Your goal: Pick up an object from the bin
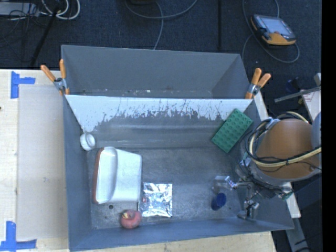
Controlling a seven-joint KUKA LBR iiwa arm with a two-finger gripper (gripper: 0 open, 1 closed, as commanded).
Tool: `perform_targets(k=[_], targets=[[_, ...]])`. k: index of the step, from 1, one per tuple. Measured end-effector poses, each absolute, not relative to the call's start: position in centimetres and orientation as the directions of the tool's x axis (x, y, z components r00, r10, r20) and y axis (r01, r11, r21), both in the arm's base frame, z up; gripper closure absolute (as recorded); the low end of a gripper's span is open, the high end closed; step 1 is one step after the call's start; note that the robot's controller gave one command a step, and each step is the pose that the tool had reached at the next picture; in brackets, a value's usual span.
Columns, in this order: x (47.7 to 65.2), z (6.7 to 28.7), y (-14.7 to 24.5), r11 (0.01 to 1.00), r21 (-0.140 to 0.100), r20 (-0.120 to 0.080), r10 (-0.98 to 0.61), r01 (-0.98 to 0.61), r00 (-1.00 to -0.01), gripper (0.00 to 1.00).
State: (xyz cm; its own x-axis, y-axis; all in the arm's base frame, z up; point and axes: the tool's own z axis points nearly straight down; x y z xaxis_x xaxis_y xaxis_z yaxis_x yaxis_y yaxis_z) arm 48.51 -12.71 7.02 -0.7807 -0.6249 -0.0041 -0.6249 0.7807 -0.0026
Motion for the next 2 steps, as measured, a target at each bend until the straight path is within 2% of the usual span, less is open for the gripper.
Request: perform_targets(k=[1,2], targets=[[49.03,6.96,-9.27,0.763,0.002,-0.001,-0.646,-0.646,-0.763,0.00],[49.04,6.99,-9.34,0.761,0.001,-0.001,-0.649,-0.649,-0.761,1.00]])
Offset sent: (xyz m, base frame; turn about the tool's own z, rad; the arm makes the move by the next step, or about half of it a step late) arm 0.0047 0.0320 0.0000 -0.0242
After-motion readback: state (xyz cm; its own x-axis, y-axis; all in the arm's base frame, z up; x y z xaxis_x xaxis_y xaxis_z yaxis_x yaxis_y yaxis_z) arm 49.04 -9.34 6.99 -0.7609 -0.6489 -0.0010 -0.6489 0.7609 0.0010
